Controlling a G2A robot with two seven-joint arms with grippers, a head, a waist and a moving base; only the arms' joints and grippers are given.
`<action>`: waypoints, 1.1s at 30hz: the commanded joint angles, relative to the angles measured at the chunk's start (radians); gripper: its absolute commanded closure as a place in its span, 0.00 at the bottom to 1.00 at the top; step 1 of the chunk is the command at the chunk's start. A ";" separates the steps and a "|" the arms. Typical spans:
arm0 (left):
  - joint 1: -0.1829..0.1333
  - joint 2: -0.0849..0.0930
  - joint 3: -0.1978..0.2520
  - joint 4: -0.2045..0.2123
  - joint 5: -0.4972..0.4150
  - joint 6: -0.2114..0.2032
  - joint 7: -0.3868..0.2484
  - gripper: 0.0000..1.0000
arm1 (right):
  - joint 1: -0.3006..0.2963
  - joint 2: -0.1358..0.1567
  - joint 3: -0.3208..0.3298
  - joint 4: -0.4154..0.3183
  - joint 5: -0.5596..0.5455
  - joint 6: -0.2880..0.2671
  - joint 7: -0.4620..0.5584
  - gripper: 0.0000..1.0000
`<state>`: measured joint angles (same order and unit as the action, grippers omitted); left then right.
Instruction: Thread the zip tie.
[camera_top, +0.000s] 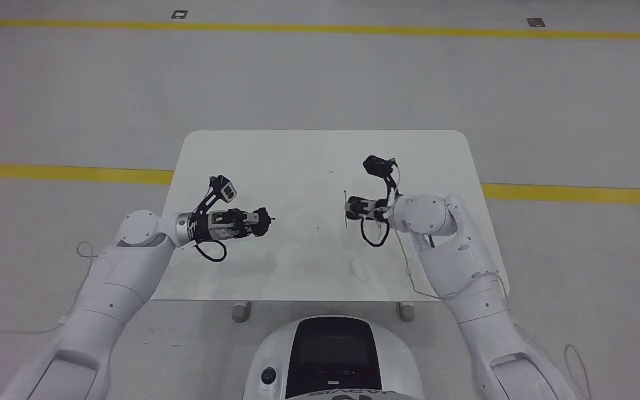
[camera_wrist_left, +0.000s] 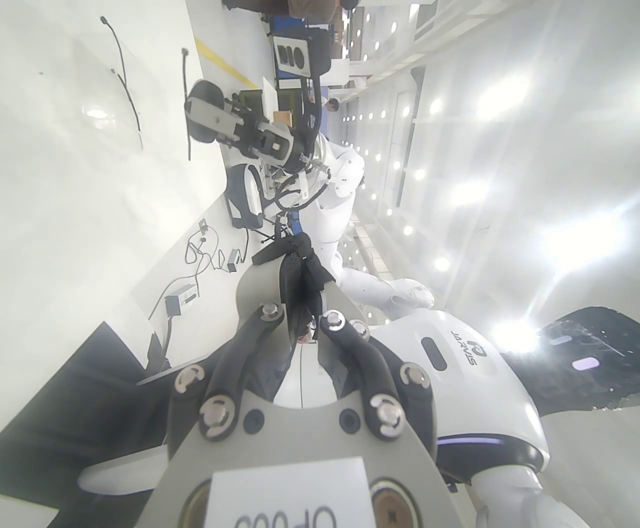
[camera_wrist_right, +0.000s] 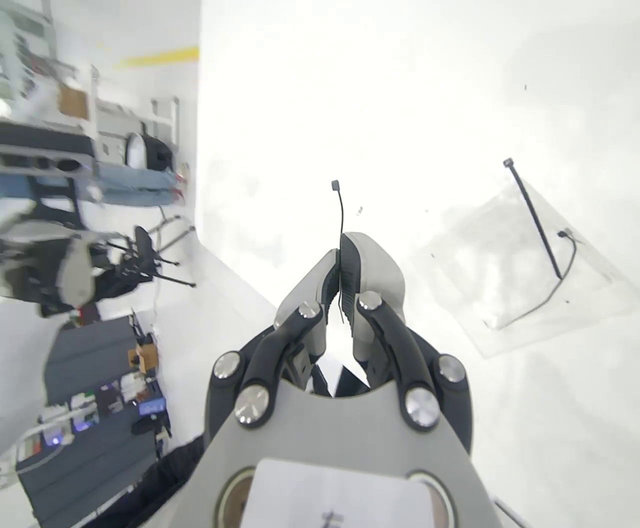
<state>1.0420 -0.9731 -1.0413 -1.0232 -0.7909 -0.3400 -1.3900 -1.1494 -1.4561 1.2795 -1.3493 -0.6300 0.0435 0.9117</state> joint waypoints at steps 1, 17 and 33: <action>0.000 0.000 0.000 0.000 0.000 0.000 0.000 1.00 | -0.026 -0.002 -0.004 -0.042 0.033 -0.041 -0.141 1.00; 0.000 0.000 0.000 0.000 0.000 0.000 0.000 1.00 | -0.118 -0.024 -0.124 -0.089 0.009 -0.134 -0.613 1.00; 0.000 0.000 0.000 0.000 0.000 0.000 0.000 1.00 | -0.213 -0.045 -0.255 -0.202 -0.178 0.000 -0.959 1.00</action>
<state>1.0420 -0.9731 -1.0413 -1.0232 -0.7909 -0.3400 -1.3900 -1.3561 -1.4986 1.0442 -1.5490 -0.7905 0.0264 -0.0220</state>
